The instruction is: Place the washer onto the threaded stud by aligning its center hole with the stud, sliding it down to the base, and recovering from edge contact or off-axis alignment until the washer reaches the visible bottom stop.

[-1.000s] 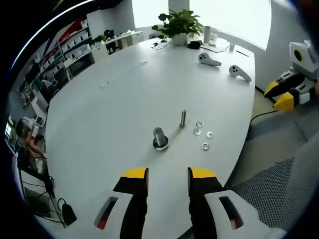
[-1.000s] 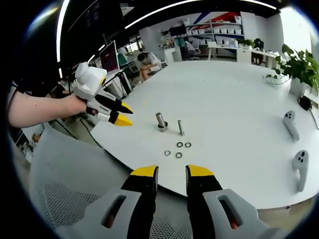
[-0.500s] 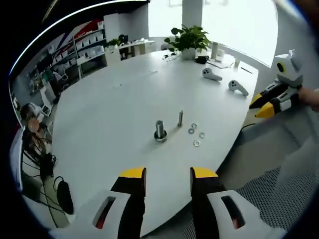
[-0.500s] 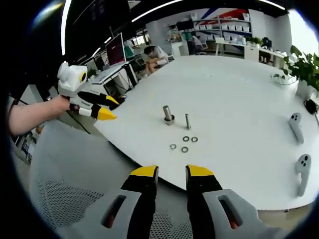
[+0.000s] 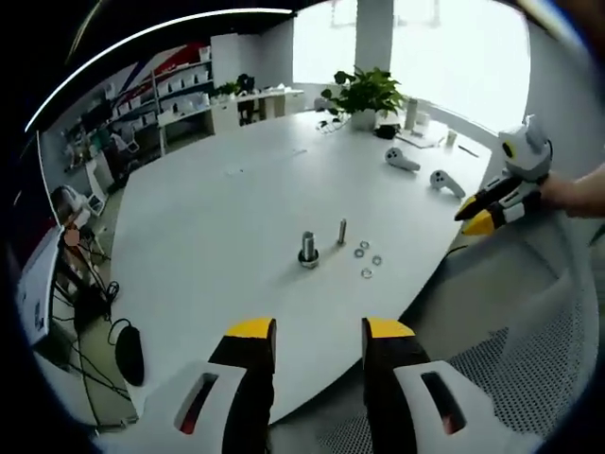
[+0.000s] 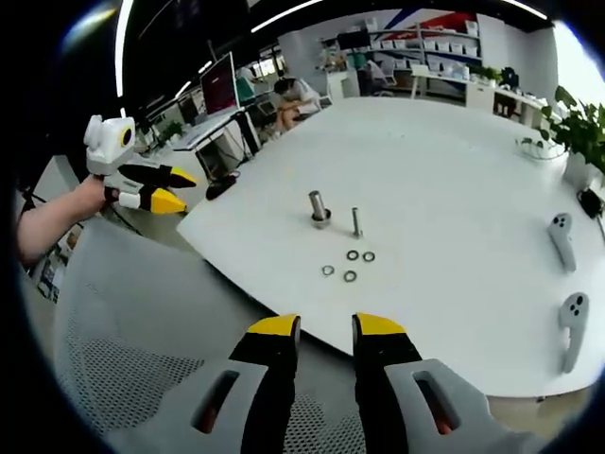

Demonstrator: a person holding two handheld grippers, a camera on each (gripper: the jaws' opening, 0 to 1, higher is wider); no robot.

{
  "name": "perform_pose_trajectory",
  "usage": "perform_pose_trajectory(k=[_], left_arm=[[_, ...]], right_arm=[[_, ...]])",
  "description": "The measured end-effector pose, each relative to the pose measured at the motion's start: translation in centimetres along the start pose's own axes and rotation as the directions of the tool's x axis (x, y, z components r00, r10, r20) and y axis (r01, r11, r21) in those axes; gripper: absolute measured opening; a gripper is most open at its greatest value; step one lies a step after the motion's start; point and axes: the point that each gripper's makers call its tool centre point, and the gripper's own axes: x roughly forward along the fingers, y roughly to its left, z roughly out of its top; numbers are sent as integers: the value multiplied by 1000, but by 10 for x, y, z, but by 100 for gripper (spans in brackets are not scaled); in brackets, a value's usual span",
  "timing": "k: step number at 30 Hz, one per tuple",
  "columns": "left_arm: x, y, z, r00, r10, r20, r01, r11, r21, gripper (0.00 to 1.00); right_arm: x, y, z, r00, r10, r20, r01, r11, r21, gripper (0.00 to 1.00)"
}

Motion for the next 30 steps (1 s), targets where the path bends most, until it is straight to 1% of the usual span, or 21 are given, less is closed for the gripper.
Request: perform_pose_trajectory(k=[4, 7, 8, 9, 10, 12, 13, 15, 16, 17, 19, 21, 23, 25, 27, 30], left_arm=[[-6, -8, -8, 1000, -21, 4, 21, 999, -33, 34], [-9, -8, -14, 1000, -14, 16, 15, 999, -39, 33], [-10, -8, -13, 999, -6, 31, 7, 999, -40, 30], [-11, -7, -10, 998, 2, 62, 0, 1000, -31, 29], [-12, -8, -6, 996, -2, 90, 2, 1000, -6, 29], [-15, -7, 1, 993, 28, 114, -31, 999, 30, 30], [-15, -9, 2, 993, 19, 120, -22, 1000, 22, 30], [-13, -13, 0, 993, -7, 118, 7, 1000, -4, 32], [-13, -14, -1, 993, -11, 115, 12, 1000, -5, 33], [-14, -15, 0, 993, -16, 118, 16, 1000, 2, 33], [-17, -20, 3, 989, -26, 146, 25, 1000, 14, 33], [-16, -22, 3, 989, -27, 145, 24, 999, 25, 32], [-13, -20, 1, 991, -17, 131, 12, 999, 40, 32], [-14, -17, 1, 991, -7, 136, 2, 999, 42, 32], [-15, -14, 2, 990, -2, 144, -2, 1000, 31, 32], [-13, -12, 0, 991, -9, 135, 8, 1000, 8, 32]], right_arm=[[0, 0, -1, 1000, -2, -10, 2, 1000, -3, 24], [1, -1, -2, 1000, -5, -15, 5, 1000, -2, 24], [1, -1, -3, 1000, -6, -17, 6, 1000, -1, 24], [1, -1, -3, 1000, -5, -19, 5, 1000, -2, 24], [1, -1, -4, 1000, -4, -22, 4, 1000, -3, 24], [1, 0, -5, 1000, -2, -27, 2, 1000, -8, 25], [2, 0, -5, 1000, -2, -29, 2, 1000, -8, 25], [2, 0, -5, 999, 0, -33, 0, 1000, -9, 25], [2, 0, -6, 999, 1, -37, -2, 1000, -11, 25], [2, 1, -7, 999, 2, -39, -3, 1000, -12, 25], [2, 1, -6, 999, 2, -34, -3, 1000, -12, 25], [1, 1, -6, 999, 4, -33, -4, 1000, -8, 25], [2, 2, -5, 1000, 9, -29, -9, 1000, -13, 25], [2, 3, -4, 1000, 12, -25, -12, 1000, -15, 25], [1, 2, -5, 1000, 9, -28, -9, 1000, -11, 25], [2, 2, -5, 999, 8, -33, -8, 1000, -12, 25]])
